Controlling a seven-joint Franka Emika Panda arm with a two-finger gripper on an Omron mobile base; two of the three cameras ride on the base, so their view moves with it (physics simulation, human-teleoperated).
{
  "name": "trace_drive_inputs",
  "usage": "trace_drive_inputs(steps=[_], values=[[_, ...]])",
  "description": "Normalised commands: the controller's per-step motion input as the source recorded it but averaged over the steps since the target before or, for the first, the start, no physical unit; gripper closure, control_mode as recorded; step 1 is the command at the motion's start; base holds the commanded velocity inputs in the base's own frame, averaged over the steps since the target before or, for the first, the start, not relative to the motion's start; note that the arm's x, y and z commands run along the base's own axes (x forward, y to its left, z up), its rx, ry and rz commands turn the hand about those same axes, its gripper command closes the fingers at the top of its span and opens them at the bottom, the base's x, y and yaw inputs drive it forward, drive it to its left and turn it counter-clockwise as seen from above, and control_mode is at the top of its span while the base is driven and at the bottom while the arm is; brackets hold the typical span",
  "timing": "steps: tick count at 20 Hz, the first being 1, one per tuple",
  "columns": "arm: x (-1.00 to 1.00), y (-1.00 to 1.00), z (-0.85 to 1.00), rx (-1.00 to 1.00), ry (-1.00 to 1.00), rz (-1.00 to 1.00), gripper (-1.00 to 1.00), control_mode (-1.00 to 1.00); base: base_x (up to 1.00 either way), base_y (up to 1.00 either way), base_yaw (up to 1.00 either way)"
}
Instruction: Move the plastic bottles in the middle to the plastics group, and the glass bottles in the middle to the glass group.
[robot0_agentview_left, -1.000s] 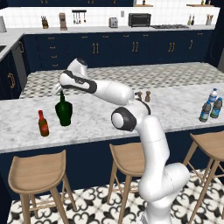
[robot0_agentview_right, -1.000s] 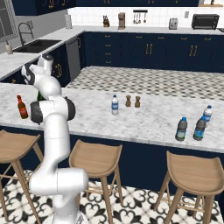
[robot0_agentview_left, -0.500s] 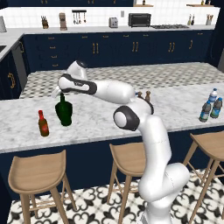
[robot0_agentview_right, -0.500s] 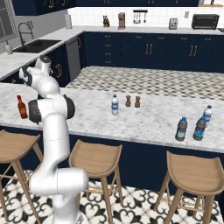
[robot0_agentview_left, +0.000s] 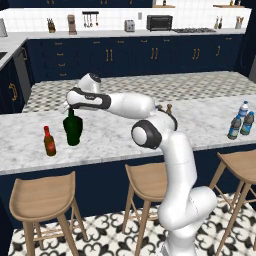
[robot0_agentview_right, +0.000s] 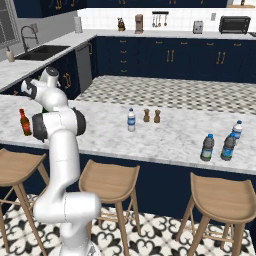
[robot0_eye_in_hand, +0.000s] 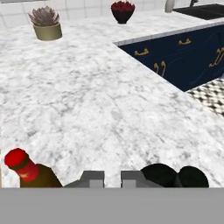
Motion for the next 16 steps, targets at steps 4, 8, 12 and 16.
trace_drive_inputs(steps=[4,8,12,16], values=[[-0.01,0.00,0.00,0.02,0.00,0.00,1.00,-1.00,0.00,0.00,0.00],[-0.01,0.00,0.00,0.00,0.00,0.00,-1.00,-1.00,0.00,0.00,0.00],[0.00,0.00,0.00,0.00,0.00,0.00,-1.00,-1.00,0.00,0.00,0.00],[-0.03,0.00,0.00,0.00,0.00,0.00,-1.00,-1.00,0.00,0.00,0.00]])
